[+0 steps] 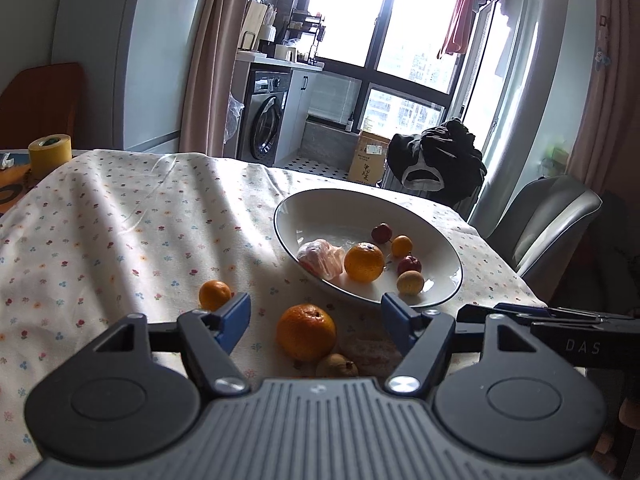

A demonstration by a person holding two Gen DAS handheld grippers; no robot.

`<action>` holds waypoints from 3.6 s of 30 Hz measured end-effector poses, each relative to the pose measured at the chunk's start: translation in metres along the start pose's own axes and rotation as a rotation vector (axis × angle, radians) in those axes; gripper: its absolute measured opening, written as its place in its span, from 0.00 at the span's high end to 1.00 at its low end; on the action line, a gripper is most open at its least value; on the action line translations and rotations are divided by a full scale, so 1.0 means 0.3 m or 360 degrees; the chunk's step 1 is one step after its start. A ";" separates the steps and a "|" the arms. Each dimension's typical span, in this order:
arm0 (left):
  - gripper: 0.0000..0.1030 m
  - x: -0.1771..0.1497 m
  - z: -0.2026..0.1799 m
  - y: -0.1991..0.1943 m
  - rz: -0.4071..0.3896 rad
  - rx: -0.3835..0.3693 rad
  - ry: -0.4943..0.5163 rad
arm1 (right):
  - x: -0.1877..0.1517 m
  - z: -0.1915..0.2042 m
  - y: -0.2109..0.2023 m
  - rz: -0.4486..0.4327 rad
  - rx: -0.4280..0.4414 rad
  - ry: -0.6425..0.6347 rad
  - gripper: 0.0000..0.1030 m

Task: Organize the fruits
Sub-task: 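Move the left tool to another brown kiwi while the right approaches the large wrapped segment, then grasp the kiwi with the left tool while the right grasps the large wrapped segment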

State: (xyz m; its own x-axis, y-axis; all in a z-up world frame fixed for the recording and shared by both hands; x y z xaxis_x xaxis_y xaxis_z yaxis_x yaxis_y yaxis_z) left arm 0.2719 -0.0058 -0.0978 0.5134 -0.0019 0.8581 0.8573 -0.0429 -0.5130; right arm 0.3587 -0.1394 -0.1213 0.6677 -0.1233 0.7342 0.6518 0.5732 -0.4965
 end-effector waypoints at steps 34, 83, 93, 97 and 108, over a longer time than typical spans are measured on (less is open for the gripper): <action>0.76 -0.144 -0.049 0.079 0.0142 -0.0085 -0.0017 | -0.091 0.035 0.054 0.0097 -0.0026 -0.0069 0.02; 0.76 -0.136 0.164 -0.066 0.0031 0.0066 -0.0186 | -0.134 0.159 0.178 0.0144 -0.0242 -0.0390 0.13; 0.76 -0.099 0.137 -0.085 -0.0006 0.0058 -0.0160 | -0.090 0.186 0.091 0.0073 -0.0184 -0.0382 0.13; 0.76 -0.085 0.129 -0.088 -0.0018 0.0057 -0.0152 | -0.070 0.193 0.057 0.0039 -0.0165 -0.0380 0.13; 0.76 -0.023 0.102 -0.078 -0.0060 0.0038 -0.0122 | 0.019 0.172 0.017 -0.0070 -0.0161 -0.0349 0.13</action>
State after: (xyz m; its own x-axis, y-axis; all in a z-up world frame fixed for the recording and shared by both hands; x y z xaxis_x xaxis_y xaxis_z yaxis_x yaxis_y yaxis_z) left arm 0.2494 0.0259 -0.0922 0.4813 0.0759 0.8733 0.8763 -0.0174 -0.4814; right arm 0.3473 -0.0953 -0.0956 0.5511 0.0390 0.8335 0.7185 0.4857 -0.4978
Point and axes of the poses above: each gripper's, at about its wrist camera, not at the fingertips, and y roughly the way its jaws point, z to its left, x to its top, the point moved 10 cm from there along y, roughly the way its jaws point, and after that the axes turned 13 degrees about y, right-handed, at the moved point
